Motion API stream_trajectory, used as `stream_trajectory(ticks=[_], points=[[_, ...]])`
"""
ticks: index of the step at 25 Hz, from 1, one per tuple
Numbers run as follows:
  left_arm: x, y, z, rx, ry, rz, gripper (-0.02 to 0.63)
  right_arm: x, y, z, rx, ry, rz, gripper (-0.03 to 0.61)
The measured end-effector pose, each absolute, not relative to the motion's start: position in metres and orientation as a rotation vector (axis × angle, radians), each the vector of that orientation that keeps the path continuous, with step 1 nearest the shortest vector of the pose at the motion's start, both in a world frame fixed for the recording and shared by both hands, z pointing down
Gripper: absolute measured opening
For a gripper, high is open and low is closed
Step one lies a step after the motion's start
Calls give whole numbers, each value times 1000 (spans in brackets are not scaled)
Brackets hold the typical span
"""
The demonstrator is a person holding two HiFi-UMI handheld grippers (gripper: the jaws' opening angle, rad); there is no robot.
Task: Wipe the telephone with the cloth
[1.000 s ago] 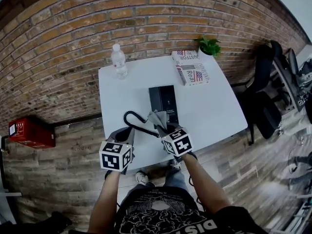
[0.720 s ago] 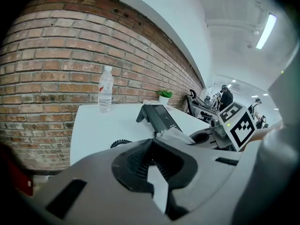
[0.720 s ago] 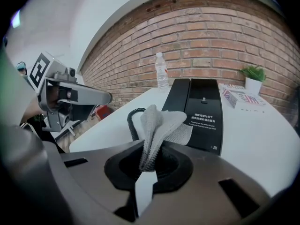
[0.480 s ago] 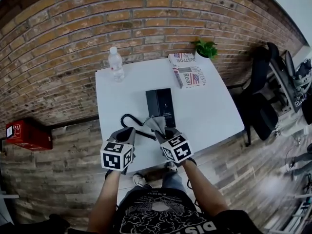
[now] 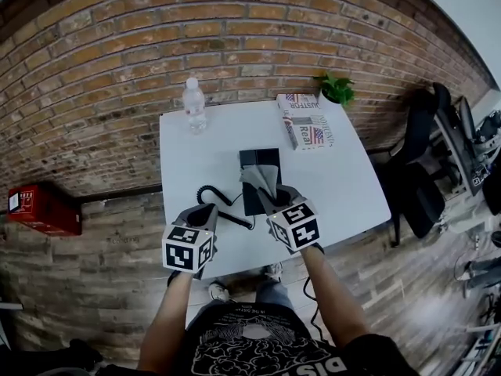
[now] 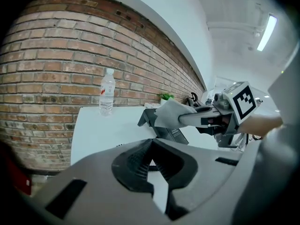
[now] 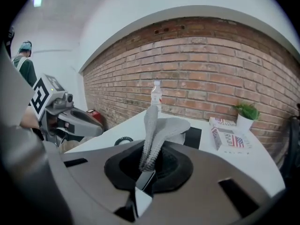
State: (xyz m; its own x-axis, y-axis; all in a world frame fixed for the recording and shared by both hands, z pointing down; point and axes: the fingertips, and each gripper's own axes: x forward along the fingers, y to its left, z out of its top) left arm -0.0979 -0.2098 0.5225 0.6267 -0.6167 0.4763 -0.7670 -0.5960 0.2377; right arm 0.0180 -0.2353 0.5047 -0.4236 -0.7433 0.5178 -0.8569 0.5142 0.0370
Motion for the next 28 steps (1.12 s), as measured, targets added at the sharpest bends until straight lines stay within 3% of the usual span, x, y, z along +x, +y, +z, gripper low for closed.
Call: stream_trajectory(ticks=[13,28], points=[[-107,-215,514,2442,-1114,467,6,-4,-303,458,1210,-2234,64,12],[-127,-217,517,2426,-1131,485,6,-46,-348,512,983,-2084,30,12]])
